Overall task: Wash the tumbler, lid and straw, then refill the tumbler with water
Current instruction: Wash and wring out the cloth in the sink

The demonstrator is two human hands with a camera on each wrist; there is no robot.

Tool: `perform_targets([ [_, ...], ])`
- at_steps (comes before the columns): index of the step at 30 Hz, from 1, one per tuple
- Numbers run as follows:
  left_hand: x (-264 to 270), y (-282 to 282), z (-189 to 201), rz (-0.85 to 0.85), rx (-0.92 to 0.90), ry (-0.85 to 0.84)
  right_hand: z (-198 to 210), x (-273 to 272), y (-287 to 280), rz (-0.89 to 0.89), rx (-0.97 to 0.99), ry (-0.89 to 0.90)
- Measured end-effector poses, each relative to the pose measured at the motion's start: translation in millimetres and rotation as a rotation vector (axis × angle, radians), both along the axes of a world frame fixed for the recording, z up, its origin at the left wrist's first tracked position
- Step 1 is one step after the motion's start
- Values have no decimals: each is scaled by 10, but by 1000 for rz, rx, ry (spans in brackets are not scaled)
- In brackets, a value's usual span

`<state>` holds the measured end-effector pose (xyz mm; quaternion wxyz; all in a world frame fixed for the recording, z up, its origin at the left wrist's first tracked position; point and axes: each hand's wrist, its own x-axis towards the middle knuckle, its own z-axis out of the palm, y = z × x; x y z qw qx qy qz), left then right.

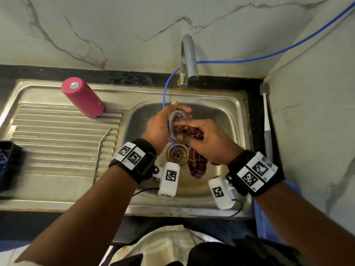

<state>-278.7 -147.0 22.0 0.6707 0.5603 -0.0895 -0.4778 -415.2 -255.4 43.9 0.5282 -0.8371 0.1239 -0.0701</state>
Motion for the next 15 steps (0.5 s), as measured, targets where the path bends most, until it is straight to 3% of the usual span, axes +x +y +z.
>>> perform_targets([
  [3,43,34,-2,-23,105,-26,14,12,-183,221,-268,40],
  [9,47,87,86,-303,261,11,54,37,-323,391,-905,58],
  [12,39,118,170,-343,218,107,79,111,-245,366,-1071,-120],
  [15,124,119,173,-318,187,129,69,143,-155,208,-1091,-185],
])
